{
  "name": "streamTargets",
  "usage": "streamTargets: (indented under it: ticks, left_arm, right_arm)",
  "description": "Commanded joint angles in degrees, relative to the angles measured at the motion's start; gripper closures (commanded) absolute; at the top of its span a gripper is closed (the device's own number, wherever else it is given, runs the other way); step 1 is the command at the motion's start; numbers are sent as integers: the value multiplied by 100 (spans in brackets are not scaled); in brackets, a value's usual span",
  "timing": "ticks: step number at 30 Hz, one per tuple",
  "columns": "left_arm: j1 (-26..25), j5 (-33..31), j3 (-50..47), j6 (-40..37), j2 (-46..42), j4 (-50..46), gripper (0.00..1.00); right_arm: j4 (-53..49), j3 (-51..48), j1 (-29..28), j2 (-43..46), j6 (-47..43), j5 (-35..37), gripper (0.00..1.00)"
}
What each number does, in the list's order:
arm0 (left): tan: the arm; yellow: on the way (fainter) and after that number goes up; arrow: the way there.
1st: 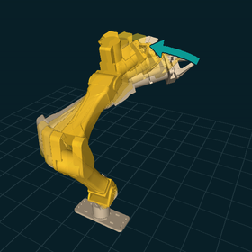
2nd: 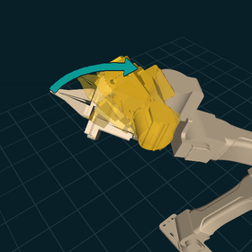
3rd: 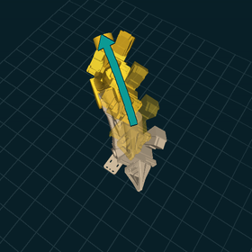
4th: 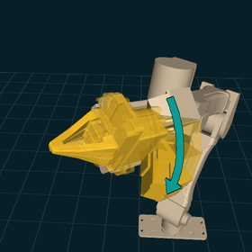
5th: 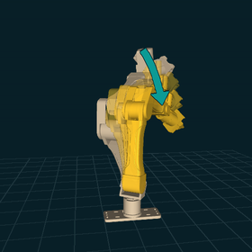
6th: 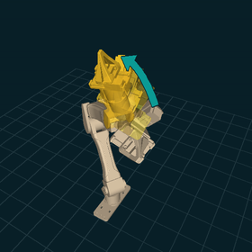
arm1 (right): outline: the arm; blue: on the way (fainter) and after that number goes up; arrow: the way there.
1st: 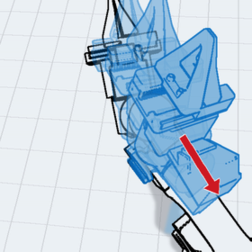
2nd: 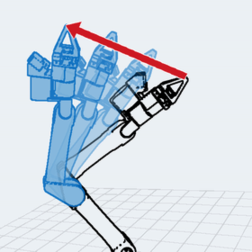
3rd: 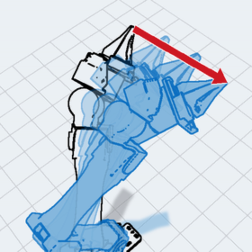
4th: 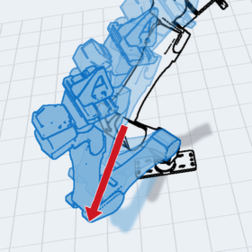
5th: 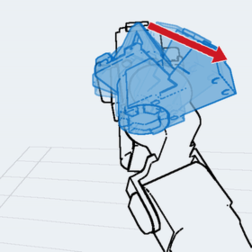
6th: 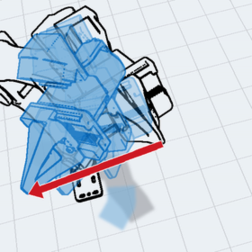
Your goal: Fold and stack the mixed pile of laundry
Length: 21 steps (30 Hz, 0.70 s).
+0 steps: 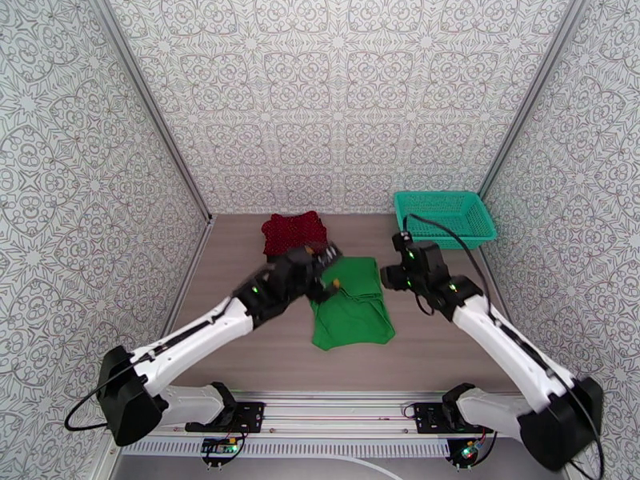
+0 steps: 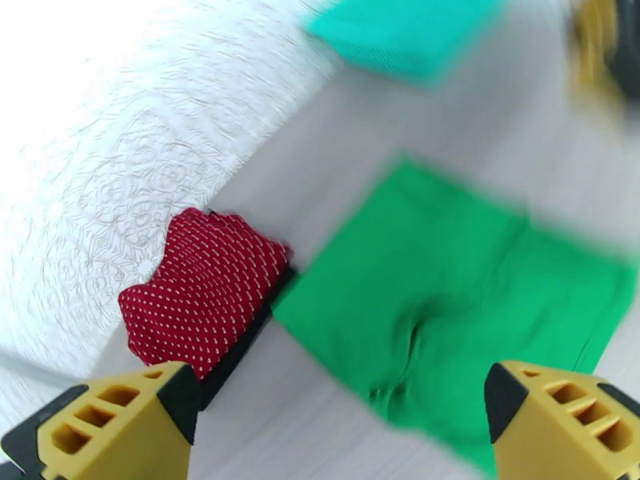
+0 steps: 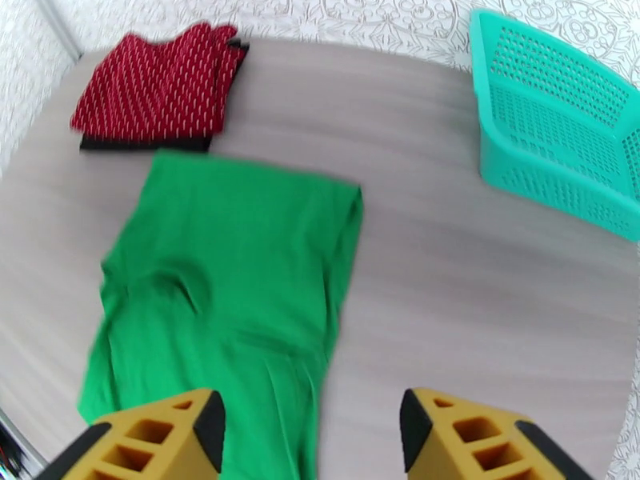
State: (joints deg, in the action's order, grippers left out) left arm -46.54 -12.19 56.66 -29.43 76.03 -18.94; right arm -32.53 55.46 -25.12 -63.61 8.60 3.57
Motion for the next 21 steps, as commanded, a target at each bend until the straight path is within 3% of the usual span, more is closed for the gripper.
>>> streamTargets:
  ticks: [1,7,14,18,21]
  left_arm:
    - [-233,-247,-192,-1720,182,-485,2]
    - [-1188,-633,-903,-2071,330,-1139,2]
    - [-1774,-81,-911,-1723,382,-1941,8]
    - [-1666,74,-943,-1865,751,-1632,26]
    - [-1493,233,-809,-1865,1032,-1395,28]
  right_arm:
    - [-97,-372,17,445,-267,-197,36]
    - [-105,-635,21,823,-420,-195,34]
    - [-78,-633,16,722,-457,-254,34]
    - [-62,-633,22,642,-431,-195,34]
    - [-92,-629,17,633,-412,-177,34]
